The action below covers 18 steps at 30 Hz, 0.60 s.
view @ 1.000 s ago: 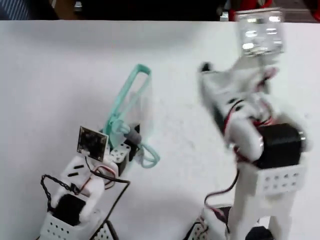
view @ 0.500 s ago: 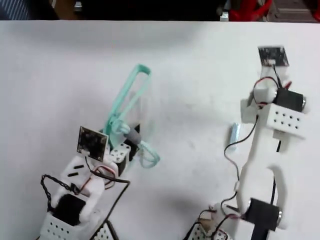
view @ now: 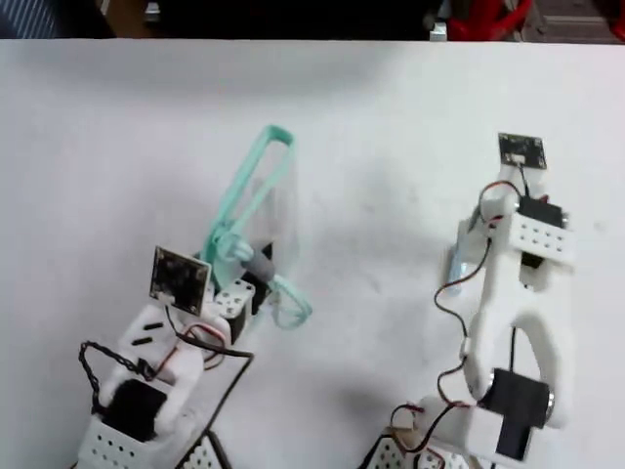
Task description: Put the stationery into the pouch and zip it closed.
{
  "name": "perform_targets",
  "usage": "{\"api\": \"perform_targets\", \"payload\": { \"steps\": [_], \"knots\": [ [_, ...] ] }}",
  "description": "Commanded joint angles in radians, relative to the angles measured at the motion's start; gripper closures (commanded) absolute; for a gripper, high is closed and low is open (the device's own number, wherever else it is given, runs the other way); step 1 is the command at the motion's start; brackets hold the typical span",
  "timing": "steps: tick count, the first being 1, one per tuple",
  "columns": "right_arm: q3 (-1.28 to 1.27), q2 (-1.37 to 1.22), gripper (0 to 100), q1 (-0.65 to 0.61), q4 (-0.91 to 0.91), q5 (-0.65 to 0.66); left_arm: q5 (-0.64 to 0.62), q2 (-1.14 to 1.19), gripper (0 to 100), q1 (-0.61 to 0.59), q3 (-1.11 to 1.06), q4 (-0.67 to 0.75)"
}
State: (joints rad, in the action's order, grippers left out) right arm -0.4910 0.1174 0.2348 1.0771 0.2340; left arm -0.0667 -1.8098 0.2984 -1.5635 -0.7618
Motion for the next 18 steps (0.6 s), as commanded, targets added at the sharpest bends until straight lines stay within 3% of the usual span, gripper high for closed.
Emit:
{"api": "perform_targets", "payload": {
  "steps": [1, 7, 12, 16, 18],
  "knots": [
    [0.043, -0.081, 77.6, -0.053, -0.053, -0.025, 0.006, -0.015, 85, -0.007, 0.006, 0.018],
    [0.239, -0.320, 80.4, -0.045, -0.030, -0.072, 0.005, -0.015, 85, -0.007, 0.006, 0.018],
    [0.381, -0.438, 80.7, -0.045, 0.139, -0.074, 0.005, -0.015, 85, -0.007, 0.006, 0.018],
    [0.420, -0.507, 81.4, -0.044, 0.119, -0.074, 0.005, -0.015, 85, -0.007, 0.006, 0.018],
    [0.425, -0.532, 88.3, -0.044, 0.091, -0.066, 0.005, -0.015, 85, -0.007, 0.006, 0.017]
  ]
}}
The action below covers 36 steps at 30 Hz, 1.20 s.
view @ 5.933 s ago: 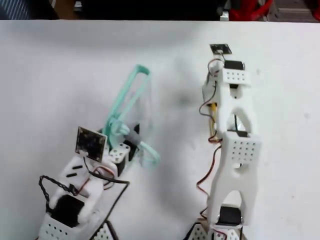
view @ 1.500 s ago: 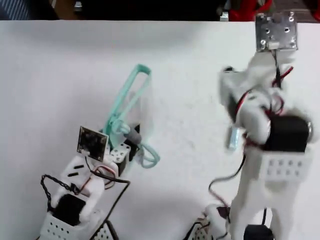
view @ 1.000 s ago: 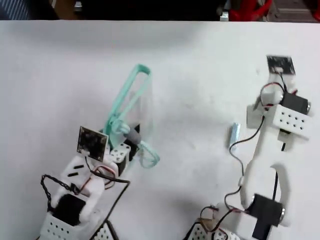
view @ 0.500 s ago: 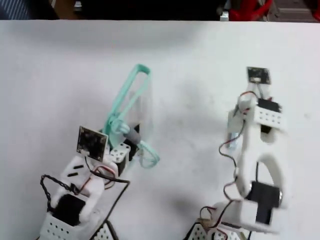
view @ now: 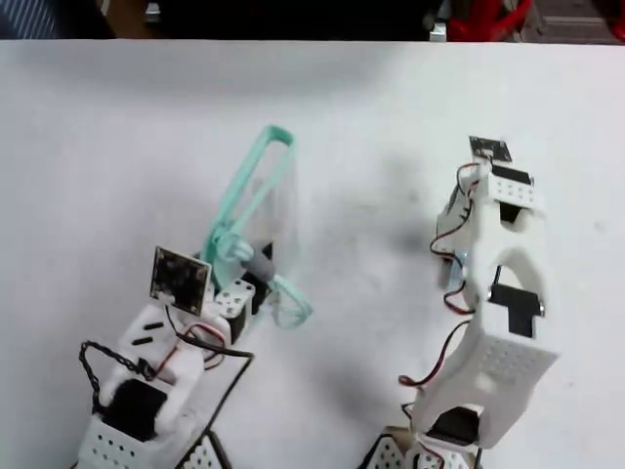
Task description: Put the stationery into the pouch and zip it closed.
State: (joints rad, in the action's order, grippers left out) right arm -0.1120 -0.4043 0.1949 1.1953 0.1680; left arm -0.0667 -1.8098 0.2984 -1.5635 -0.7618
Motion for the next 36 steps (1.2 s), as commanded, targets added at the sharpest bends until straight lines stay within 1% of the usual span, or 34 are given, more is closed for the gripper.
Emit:
{"api": "perform_targets", "payload": {
  "steps": [1, 2, 4, 7, 11, 14, 18, 21, 23, 25, 27, 30, 32, 36],
  "knots": [
    [0.046, -0.018, 94.0, 0.001, -0.050, 0.000, 0.005, -0.015, 85, -0.007, 0.006, 0.017],
    [0.046, -0.018, 99.0, 0.005, -0.065, 0.000, 0.005, -0.015, 85, -0.007, 0.006, 0.017],
    [0.046, 0.008, 96.2, 0.007, -0.070, -0.002, 0.005, -0.015, 85, -0.007, 0.006, 0.017],
    [0.048, 0.119, 98.2, -0.028, -0.064, 0.003, 0.005, -0.015, 85, -0.007, 0.006, 0.014],
    [0.060, 0.418, 98.1, -0.102, 0.054, 0.091, 0.005, -0.015, 85, -0.007, 0.006, -0.011],
    [0.112, 0.707, 98.1, -0.168, 0.142, 0.092, 0.005, -0.015, 85, -0.007, 0.006, -0.011],
    [0.176, 1.061, 98.1, -0.285, 0.145, 0.092, 0.006, -0.015, 85, -0.007, 0.008, -0.005],
    [0.161, 1.268, 98.1, -0.420, 0.067, 0.092, 0.006, -0.015, 85, -0.007, 0.008, -0.003],
    [0.129, 1.351, 98.1, -0.519, -0.002, 0.092, 0.006, -0.015, 85, -0.007, 0.008, -0.003],
    [0.084, 1.377, 98.1, -0.616, -0.081, 0.091, 0.008, -0.015, 85, -0.007, 0.008, -0.003],
    [0.032, 1.376, 98.1, -0.699, -0.170, 0.091, 0.041, -0.015, 85, -0.007, 0.008, -0.003],
    [-0.029, 1.342, 98.2, -0.789, -0.295, 0.017, 0.069, -0.015, 85, -0.007, 0.008, -0.005],
    [-0.031, 1.294, 98.2, -0.808, -0.338, -0.057, 0.069, -0.015, 85, -0.007, 0.008, -0.003],
    [-0.031, 1.148, 98.2, -0.796, -0.398, -0.180, 0.069, -0.015, 85, -0.007, 0.008, -0.003]
  ]
}}
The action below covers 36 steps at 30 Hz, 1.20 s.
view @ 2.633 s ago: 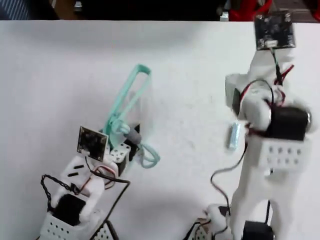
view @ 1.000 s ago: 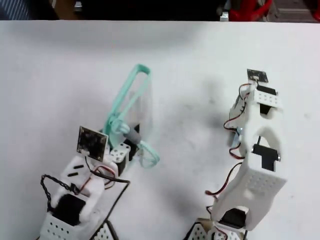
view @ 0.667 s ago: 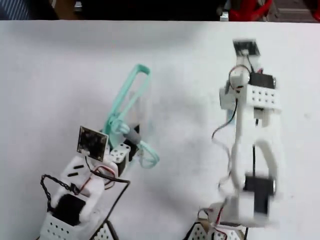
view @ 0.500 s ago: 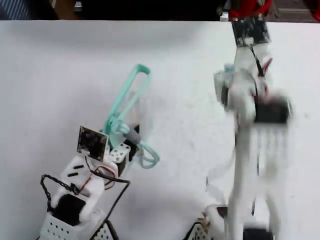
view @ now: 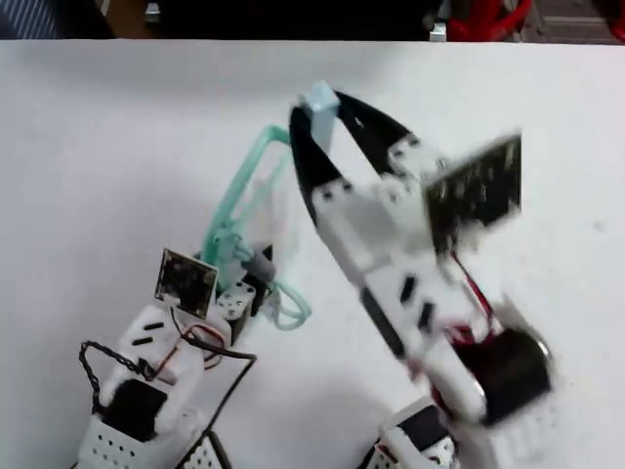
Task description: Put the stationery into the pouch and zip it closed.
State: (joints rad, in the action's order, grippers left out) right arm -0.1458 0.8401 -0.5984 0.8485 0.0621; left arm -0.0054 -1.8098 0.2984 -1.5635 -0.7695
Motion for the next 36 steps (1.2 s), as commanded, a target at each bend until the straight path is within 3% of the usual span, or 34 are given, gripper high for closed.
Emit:
{"api": "perform_targets", "payload": {
  "steps": [1, 7, 21, 25, 34, 36],
  "knots": [
    [0.003, -0.127, 98.2, 0.002, -0.058, -0.097, 0.008, -0.015, 85, -0.007, 0.008, 0.005],
    [-0.020, -0.185, 98.2, -0.013, -0.047, -0.190, 0.011, -0.015, 85, -0.007, 0.011, 0.005],
    [-0.166, -0.193, 98.2, -0.125, -0.036, -0.183, 0.009, -0.015, 85, -0.008, 0.012, 0.005],
    [-0.167, -0.229, 98.2, -0.122, -0.035, -0.124, 0.009, -0.015, 85, -0.008, 0.012, 0.005],
    [-0.110, -0.208, 97.8, -0.125, 0.101, -0.112, 0.008, -0.015, 85, -0.065, 0.015, 0.011],
    [-0.060, -0.209, 91.5, -0.125, 0.177, -0.110, 0.008, -0.015, 85, -0.064, 0.014, 0.014]
  ]
}}
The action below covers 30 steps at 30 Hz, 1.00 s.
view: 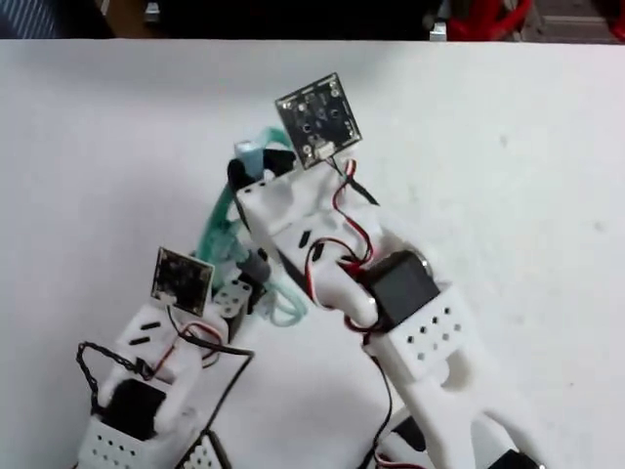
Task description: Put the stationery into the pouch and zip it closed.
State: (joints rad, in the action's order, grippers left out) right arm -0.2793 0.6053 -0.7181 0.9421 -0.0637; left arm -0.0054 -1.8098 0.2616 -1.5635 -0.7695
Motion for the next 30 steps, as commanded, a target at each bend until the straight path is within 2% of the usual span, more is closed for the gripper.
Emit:
{"api": "perform_targets", "payload": {
  "steps": [1, 3, 5, 11, 15, 18, 21, 30],
  "knots": [
    [0.103, 0.019, 85.5, -0.005, 0.127, 0.015, 0.008, -0.015, 85, -0.027, 0.014, 0.014],
    [0.173, 0.005, 74.1, -0.005, 0.197, 0.014, 0.008, -0.015, 85, -0.025, 0.014, 0.014],
    [0.250, -0.010, 70.7, -0.002, 0.254, 0.014, 0.008, -0.015, 85, -0.025, 0.011, 0.020],
    [0.462, -0.047, 76.0, 0.056, 0.340, 0.015, 0.008, -0.015, 85, -0.028, 0.011, 0.018],
    [0.491, -0.074, 81.5, 0.067, 0.409, 0.015, 0.008, -0.015, 85, -0.028, 0.011, 0.017],
    [0.491, -0.087, 85.7, 0.021, 0.521, 0.118, 0.008, -0.015, 85, -0.025, 0.011, 0.017],
    [0.457, -0.077, 85.2, -0.031, 0.615, 0.226, 0.008, -0.015, 85, -0.025, 0.011, 0.015],
    [0.258, 0.084, 85.0, -0.186, 0.581, 0.327, 0.008, -0.015, 85, -0.027, 0.011, 0.015]
  ]
}}
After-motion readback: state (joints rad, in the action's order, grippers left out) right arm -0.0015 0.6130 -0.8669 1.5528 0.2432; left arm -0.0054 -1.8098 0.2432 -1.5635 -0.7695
